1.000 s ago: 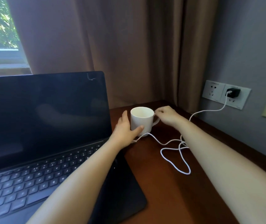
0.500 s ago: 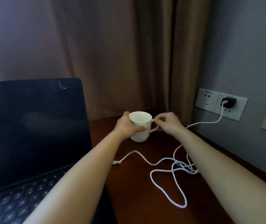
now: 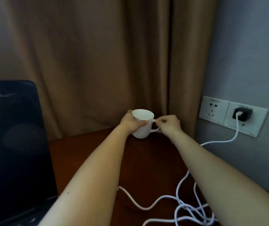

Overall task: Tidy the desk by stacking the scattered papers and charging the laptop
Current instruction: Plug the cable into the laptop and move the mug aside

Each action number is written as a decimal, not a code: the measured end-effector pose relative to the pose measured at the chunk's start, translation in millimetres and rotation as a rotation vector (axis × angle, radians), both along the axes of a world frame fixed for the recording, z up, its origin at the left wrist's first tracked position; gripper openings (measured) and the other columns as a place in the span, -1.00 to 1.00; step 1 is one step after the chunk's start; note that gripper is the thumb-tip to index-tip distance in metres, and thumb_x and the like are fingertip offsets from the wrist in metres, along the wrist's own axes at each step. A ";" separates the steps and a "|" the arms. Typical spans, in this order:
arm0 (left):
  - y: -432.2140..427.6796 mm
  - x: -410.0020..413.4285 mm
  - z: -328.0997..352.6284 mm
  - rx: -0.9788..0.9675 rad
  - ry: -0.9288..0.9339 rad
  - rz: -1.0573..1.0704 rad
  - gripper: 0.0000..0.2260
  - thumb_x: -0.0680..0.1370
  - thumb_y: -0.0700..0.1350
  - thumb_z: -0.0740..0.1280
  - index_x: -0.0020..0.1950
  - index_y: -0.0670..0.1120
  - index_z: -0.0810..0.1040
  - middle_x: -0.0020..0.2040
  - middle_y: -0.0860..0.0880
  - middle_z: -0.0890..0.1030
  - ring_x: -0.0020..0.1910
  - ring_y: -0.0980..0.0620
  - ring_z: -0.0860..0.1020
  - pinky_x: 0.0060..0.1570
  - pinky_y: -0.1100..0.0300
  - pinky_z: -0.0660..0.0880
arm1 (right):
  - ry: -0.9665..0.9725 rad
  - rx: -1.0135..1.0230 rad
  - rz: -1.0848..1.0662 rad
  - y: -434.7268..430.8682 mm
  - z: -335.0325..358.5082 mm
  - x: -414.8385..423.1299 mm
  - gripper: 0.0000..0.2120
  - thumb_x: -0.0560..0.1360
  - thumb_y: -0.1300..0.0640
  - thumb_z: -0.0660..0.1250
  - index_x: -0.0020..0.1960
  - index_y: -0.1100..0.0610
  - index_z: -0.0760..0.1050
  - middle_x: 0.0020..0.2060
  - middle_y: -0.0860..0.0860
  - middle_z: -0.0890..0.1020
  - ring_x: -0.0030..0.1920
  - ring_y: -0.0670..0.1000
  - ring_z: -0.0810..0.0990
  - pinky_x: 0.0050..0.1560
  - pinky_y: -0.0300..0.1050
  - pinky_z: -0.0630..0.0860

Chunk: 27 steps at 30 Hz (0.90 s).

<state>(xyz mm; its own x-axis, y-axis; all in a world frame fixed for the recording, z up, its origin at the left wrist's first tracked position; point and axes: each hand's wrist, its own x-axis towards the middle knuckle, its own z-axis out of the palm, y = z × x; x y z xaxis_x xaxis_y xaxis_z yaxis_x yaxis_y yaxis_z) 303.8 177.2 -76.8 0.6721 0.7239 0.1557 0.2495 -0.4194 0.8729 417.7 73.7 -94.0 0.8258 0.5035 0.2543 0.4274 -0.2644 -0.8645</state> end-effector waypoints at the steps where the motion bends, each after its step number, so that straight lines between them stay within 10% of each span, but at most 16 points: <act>1: 1.2 3.1 -1.0 0.000 0.001 0.008 -0.36 0.45 -0.05 0.47 0.42 -0.21 0.27 0.35 -0.18 0.43 0.30 -0.15 0.43 0.24 -0.03 0.44 | -0.006 0.006 -0.006 2.5 0.1 1.8 -0.74 0.47 0.18 0.33 -0.37 -0.03 0.57 -0.32 0.05 0.63 -0.10 0.18 0.65 0.03 0.16 0.58; 19: 1.3 25.4 -11.7 0.057 0.065 0.154 -0.39 0.56 -0.06 0.34 0.47 -0.23 0.14 0.43 -0.23 0.32 0.38 -0.20 0.35 0.27 0.03 0.35 | -0.023 -0.095 -0.023 20.5 3.3 18.9 -0.79 0.55 0.19 0.22 -0.03 0.17 0.64 -0.16 0.13 0.63 -0.06 0.12 0.63 -0.13 -0.17 0.50; 24: -13.5 10.4 -10.9 0.098 0.178 0.108 -0.36 0.58 -0.01 0.29 0.50 -0.27 0.07 0.45 -0.23 0.24 0.40 -0.19 0.30 0.29 0.04 0.32 | -0.099 -0.064 -0.111 11.5 8.1 0.8 -0.63 0.56 0.14 0.25 0.34 0.19 0.44 0.25 0.14 0.54 0.26 0.13 0.50 0.26 -0.05 0.42; 27: -18.1 -14.7 -5.0 0.209 0.273 0.073 -0.37 0.61 0.03 0.22 0.51 -0.27 0.03 0.48 -0.23 0.17 0.42 -0.21 0.26 0.36 0.02 0.27 | -0.189 -0.113 -0.101 -5.0 15.5 -18.6 -0.72 0.57 0.14 0.24 0.23 0.20 0.53 0.14 0.14 0.60 0.15 0.14 0.54 0.05 -0.11 0.44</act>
<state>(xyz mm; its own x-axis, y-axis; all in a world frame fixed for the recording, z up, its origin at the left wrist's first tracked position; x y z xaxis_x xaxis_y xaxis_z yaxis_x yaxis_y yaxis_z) 289.1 159.1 -81.7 0.6570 0.7430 0.1273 0.4980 -0.5546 0.6666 399.1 68.6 -78.5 0.8166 0.4547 0.3556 0.5451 -0.4049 -0.7341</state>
